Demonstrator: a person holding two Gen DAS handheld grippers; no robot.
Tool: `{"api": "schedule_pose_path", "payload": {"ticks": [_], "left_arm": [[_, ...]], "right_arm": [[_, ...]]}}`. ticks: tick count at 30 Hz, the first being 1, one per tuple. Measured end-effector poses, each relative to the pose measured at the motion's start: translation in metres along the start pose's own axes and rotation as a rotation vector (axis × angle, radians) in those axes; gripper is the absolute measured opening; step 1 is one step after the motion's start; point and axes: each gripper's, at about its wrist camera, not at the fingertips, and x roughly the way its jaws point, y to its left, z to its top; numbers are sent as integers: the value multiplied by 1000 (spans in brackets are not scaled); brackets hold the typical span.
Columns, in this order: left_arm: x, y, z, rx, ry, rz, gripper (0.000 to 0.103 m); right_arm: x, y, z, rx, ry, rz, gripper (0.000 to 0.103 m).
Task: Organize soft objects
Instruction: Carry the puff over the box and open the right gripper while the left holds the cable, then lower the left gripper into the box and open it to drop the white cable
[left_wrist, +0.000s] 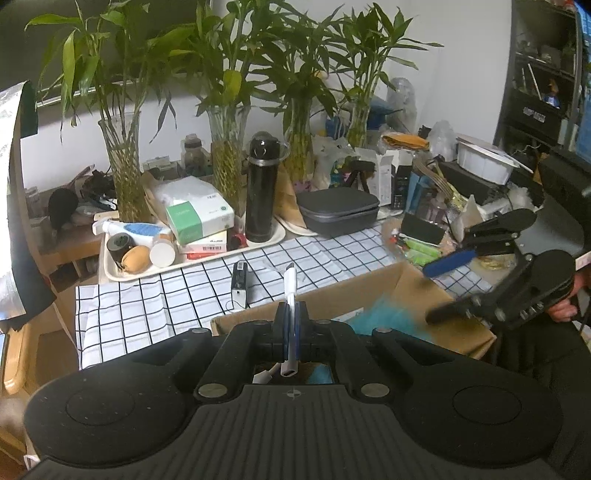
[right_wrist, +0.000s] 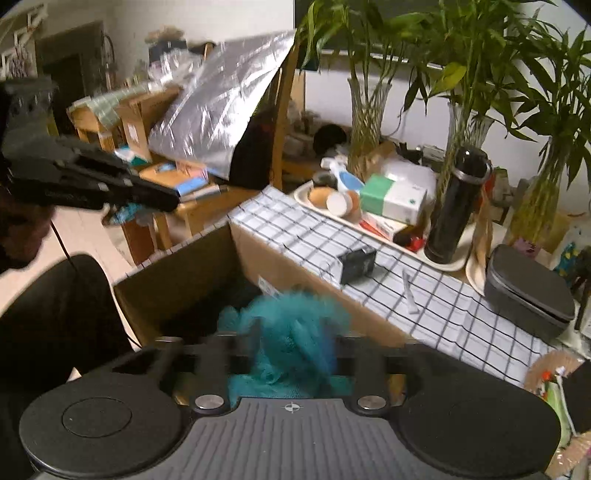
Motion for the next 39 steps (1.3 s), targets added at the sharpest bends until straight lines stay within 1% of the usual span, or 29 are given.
{"api": "schedule_pose_path", "payload": {"ticks": [2,6,11,19,22,23,24,25,26,27,29,31,35,39], "left_arm": [[0,-1,-1,1,6,-2,3],[1,-2,-1,-9,20,-11,3],[4,-2,0,-47,32,-39,3],[21,-11,4,-93,70,-74,3],[29,-13,8,-122,82,-67,6],[32,-13,8,-129,87,-68,15],[33,-13,10,-138,91,-69,33],[34,-12,10,-146,85,-67,43],[33,-13,10,-148,72,-64,57],[31,-13,11,-144,57,-59,63],[29,-12,11,-128,46,-45,63],[28,-11,11,-117,54,-19,63],[26,-4,8,-110,82,2,63],[21,5,3,-112,91,5,63]], "right_arm": [[1,0,-3,6,14,9,85],[-3,-3,-9,43,13,25,97],[-11,-9,-14,82,15,-3,103],[-20,-12,-18,110,-3,-33,103],[-22,-12,-18,112,-14,-51,103],[-23,-11,-18,109,-19,-59,103],[-24,-11,-17,107,-24,-67,103],[-24,-11,-17,106,-26,-73,103],[-25,-11,-18,101,-29,-75,103],[-25,-10,-18,94,-28,-78,103],[-24,-9,-18,81,-6,-96,103],[-23,-8,-19,73,5,-112,103],[-22,-13,-22,107,3,-77,103],[-22,-17,-23,133,-6,-68,103]]}}
